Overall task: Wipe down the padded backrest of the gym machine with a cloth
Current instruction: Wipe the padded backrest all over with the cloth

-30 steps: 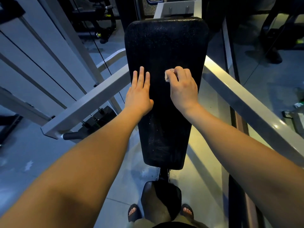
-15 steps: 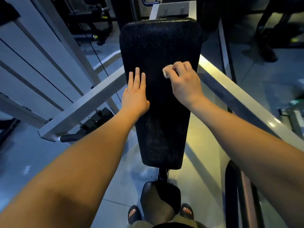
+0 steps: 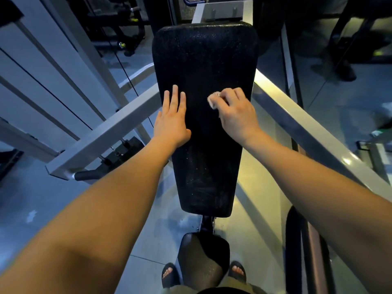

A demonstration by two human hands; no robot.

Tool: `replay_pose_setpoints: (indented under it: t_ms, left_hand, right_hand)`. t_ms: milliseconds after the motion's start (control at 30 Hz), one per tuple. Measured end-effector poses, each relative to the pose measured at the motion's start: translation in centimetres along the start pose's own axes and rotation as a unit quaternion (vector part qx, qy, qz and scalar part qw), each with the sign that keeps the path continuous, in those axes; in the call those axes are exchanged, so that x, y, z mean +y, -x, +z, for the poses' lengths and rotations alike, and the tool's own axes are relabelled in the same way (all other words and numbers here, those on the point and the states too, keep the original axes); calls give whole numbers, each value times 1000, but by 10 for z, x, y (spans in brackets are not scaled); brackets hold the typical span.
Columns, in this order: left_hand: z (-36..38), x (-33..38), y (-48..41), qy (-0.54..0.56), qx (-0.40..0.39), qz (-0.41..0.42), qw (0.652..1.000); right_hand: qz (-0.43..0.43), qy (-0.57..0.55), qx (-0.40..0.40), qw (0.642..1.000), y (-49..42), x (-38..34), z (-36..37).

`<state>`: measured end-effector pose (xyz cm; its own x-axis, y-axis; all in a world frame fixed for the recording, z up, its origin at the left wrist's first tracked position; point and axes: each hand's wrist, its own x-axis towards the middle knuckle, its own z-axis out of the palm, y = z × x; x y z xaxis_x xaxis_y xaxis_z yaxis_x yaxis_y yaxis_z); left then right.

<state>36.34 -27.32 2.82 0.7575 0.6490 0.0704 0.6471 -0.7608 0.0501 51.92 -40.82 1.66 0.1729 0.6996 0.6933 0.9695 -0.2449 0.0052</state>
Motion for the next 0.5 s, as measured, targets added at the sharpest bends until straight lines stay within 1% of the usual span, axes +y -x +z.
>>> replay_pose_setpoints:
  t_ms: [67,133,267,333,367,400,500]
  left_hand:
    - [3,-1,-1,3,6,0,1000]
    - [5,-5,-1,0,9,5,1000]
    - [5,-12,-3,-1,-4,13,1000]
    - [3,-15,-2,1,-13,17,1000]
    - [3,-17,-3,2,-21,20,1000]
    - [1,-19,-3,9,-24,24,999]
    - [-8,-24,1,72,-22,51,996]
  right_hand:
    - [-3,-14,-21,1000,10,-3,10]
    - [-25,-40,-58,997,43,-11,27]
    - [-114,-53,-176,976,107,-16,48]
    - [-135,-52,-194,970,98,-15,41]
    - [-133,-53,-180,973,85,-14,34]
    - [-120,-50,-150,980,66,-14,25]
    - [-51,-29,-17,998,3,-4,2]
